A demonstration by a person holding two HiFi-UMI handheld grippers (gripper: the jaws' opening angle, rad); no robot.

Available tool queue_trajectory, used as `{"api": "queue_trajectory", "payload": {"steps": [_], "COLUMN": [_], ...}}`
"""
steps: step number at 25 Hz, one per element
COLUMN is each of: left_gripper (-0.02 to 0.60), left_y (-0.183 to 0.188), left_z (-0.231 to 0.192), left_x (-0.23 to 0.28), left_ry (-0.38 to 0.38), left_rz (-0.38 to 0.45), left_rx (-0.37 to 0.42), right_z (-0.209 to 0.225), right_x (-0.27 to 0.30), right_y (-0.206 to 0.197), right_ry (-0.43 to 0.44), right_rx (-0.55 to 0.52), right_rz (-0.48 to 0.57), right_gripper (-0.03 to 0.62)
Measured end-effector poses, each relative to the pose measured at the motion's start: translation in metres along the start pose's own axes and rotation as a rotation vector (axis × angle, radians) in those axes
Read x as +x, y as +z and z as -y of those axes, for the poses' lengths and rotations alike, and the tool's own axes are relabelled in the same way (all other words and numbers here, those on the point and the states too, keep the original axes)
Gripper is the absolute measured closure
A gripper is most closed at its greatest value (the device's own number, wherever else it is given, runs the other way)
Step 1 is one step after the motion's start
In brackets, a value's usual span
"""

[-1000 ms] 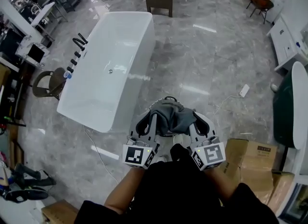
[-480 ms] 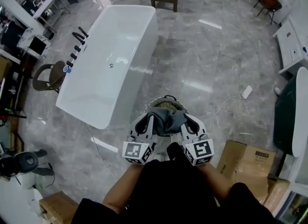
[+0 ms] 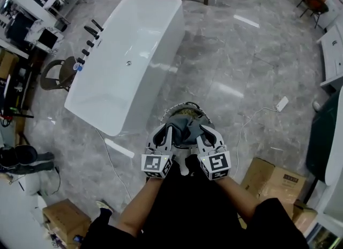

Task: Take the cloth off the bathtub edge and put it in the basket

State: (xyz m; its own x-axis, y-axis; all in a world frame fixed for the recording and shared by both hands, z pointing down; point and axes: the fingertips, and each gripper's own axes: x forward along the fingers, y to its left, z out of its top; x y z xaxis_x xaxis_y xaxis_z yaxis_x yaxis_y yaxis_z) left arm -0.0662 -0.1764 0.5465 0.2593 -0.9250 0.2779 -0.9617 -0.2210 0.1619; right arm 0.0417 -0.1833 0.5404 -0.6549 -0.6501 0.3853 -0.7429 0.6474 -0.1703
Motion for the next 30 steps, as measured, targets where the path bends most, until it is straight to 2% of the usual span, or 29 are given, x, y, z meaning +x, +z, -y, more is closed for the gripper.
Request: {"api": "queue_trajectory", "payload": {"steps": [8, 16, 20, 24, 30], "left_gripper": [0.548, 0.548, 0.548, 0.548, 0.548], "left_y": [-0.055, -0.108, -0.137, -0.165, -0.208], "left_z": [-0.016, -0.024, -0.033, -0.045, -0.058], "left_x": [0.010, 0.038, 0.052, 0.068, 0.088], "left_ry": [-0.002, -0.043, -0.065, -0.087, -0.106], "left_rz": [-0.100, -0.197, -0.249, -0.289, -0.362], "left_rx": [-0.071, -0.051, -0.080, -0.060, -0.064], "right_z": [0.007, 0.024, 0.027, 0.031, 0.051], "right_x": [0.025, 0.067, 0.085, 0.104, 0.129], "right_y": [-0.045, -0.094, -0.125, -0.155, -0.203], "right_ry": [-0.004, -0.028, -0.029, -0.033, -0.072], "right_rx": [0.036, 0.057, 0.068, 0.081, 0.119], "right_rz": [-0.106, -0.202, -0.261, -0.306, -0.394], "right_gripper": [0.546, 0.547, 0.547, 0.547, 0.546]}}
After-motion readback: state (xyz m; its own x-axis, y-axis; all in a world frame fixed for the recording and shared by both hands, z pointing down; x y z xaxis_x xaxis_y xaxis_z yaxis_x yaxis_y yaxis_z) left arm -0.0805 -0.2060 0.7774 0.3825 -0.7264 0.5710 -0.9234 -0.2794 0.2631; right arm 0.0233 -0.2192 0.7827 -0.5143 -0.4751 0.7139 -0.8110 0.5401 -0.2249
